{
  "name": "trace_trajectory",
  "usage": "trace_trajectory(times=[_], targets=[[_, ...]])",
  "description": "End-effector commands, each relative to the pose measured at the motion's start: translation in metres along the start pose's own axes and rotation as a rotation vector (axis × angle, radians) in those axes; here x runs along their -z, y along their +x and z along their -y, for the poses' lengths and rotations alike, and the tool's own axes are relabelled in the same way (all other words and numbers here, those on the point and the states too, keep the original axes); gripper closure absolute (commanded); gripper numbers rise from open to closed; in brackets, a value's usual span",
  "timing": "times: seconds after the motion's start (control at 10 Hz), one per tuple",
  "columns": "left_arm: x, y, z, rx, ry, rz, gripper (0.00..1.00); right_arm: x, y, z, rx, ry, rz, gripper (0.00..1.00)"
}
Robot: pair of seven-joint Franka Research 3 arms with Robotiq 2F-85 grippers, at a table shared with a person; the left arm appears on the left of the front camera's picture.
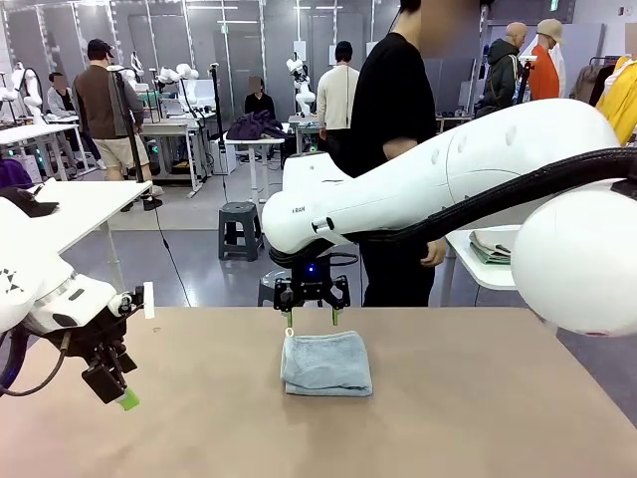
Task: Fold the towels and place them in the basket.
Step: When a person lays out a Towel with hook on the table, fold it in half twice, then place the folded Towel with hook on the right side of the table.
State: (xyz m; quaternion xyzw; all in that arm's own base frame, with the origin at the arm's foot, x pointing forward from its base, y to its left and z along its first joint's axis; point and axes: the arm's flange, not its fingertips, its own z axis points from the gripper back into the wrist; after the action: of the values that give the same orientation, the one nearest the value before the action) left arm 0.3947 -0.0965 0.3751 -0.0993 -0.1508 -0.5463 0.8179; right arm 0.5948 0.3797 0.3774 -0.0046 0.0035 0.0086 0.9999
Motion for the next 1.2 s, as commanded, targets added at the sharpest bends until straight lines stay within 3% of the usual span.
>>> trace_trajectory(times=[0.0, 0.8, 0.9, 1.1], targets=[[-0.001, 0.0, -0.001, -0.001, 0.011, -0.012, 0.0, 0.0, 0.002, 0.001, 0.0, -0.004, 0.002, 0.0], [-0.001, 0.0, -0.001, -0.001, 0.011, -0.012, 0.0, 0.0, 0.0, 0.0, 0.0, 0.0, 0.0, 0.0], [-0.001, 0.0, -0.001, -0.001, 0.011, -0.012, 0.0, -0.033, -0.029, 0.028, -0.02, 0.121, 0.058, 0.0], [-0.001, 0.0, -0.001, -0.001, 0.011, -0.012, 0.0, -0.048, -0.067, 0.093, -0.017, 0.218, 0.11, 0.0]])
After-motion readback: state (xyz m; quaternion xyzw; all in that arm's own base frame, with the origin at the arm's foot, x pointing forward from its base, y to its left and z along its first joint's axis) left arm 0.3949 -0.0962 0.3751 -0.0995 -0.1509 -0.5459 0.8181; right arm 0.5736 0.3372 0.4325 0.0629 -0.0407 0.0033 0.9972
